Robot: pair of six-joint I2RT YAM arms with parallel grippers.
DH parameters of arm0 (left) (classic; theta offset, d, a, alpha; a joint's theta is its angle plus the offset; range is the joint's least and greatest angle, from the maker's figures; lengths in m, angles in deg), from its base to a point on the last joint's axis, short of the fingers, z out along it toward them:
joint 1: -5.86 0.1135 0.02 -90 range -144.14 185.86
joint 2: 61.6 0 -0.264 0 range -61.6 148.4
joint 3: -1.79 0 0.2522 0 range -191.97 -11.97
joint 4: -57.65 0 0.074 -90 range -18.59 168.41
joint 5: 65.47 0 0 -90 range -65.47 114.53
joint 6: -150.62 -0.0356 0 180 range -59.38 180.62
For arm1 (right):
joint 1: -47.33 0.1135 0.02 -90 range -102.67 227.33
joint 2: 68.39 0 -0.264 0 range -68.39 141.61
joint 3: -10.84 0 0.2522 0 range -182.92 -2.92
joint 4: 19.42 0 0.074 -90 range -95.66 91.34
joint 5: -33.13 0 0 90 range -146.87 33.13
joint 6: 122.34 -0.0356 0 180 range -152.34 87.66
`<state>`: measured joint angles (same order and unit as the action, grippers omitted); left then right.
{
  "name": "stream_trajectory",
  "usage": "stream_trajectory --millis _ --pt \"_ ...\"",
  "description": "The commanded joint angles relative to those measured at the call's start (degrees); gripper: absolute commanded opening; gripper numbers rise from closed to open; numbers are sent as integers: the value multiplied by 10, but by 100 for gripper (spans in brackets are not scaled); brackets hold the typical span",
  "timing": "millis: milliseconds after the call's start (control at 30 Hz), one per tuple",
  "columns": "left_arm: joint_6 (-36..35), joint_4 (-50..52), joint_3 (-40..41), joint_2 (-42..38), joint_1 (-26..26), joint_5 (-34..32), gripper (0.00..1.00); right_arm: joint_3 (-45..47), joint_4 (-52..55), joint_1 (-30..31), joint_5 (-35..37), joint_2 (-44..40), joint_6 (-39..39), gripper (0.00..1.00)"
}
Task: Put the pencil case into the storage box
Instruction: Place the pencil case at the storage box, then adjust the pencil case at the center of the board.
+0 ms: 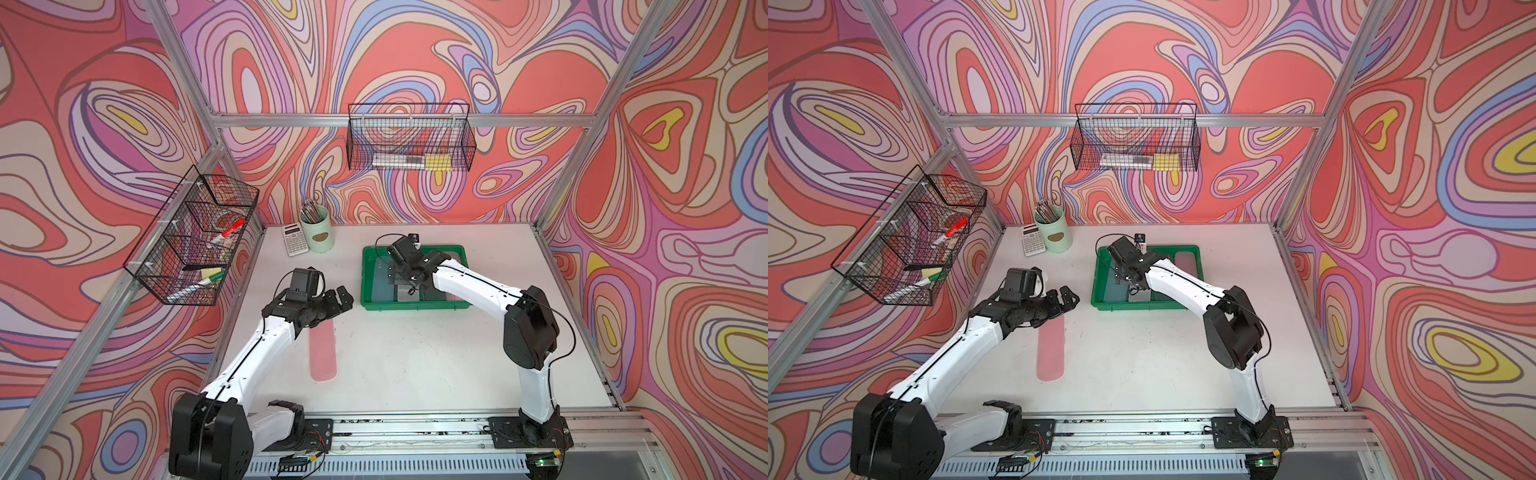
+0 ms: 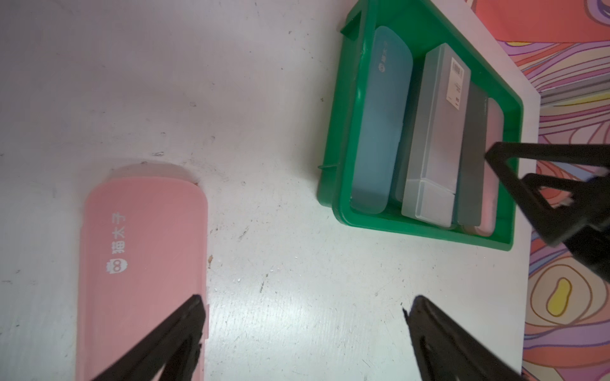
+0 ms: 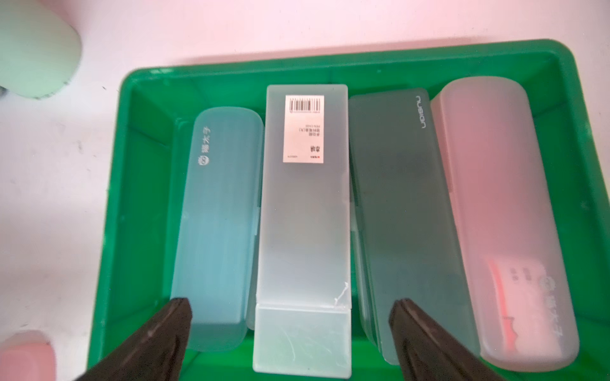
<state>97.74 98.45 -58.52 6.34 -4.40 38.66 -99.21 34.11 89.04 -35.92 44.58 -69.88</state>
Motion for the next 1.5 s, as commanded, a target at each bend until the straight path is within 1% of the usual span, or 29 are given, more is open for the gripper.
stream_trajectory --millis 0,167,367,500,700,767,833,933,1033,1100,1133,1167,1233,1300,1367,1467 --pt "17 20 32 4 3 -34 99 58 -72 14 2 -72 -24 97" --pt "45 25 85 -10 3 -35 99 143 -88 40 38 -156 -39 97" --pt "67 38 128 -37 -10 -61 99 239 -111 43 11 -233 -48 97" --pt "87 33 144 -40 -33 -74 99 287 -120 44 -4 -264 -43 98" --pt "123 17 129 -13 -97 -85 99 324 -124 48 -16 -300 -23 98" --pt "129 19 116 -8 -113 -91 99 332 -127 52 -17 -314 -16 98" --pt "131 28 103 -16 -120 -99 99 337 -129 55 -20 -327 -10 98" --pt "120 62 75 -47 -119 -126 99 342 -127 61 -18 -344 -3 98" --pt "89 124 32 -79 -120 -186 99 343 -122 61 -7 -346 -6 96" --pt "69 165 7 -92 -114 -230 99 323 -103 61 4 -330 -8 95" --pt "64 178 3 -95 -107 -239 99 312 -102 61 1 -322 1 94" --pt "61 185 5 -98 -93 -239 99 298 -104 61 -12 -311 10 94" --pt "67 187 25 -105 -56 -212 99 272 -109 62 -37 -283 17 93" --pt "86 174 64 -120 -23 -186 99 256 -120 67 -50 -257 18 93" --pt "105 164 94 -135 -14 -194 99 250 -129 75 -52 -241 12 94" --pt "112 150 120 -140 -13 -199 99 256 -152 93 -64 -223 1 94"
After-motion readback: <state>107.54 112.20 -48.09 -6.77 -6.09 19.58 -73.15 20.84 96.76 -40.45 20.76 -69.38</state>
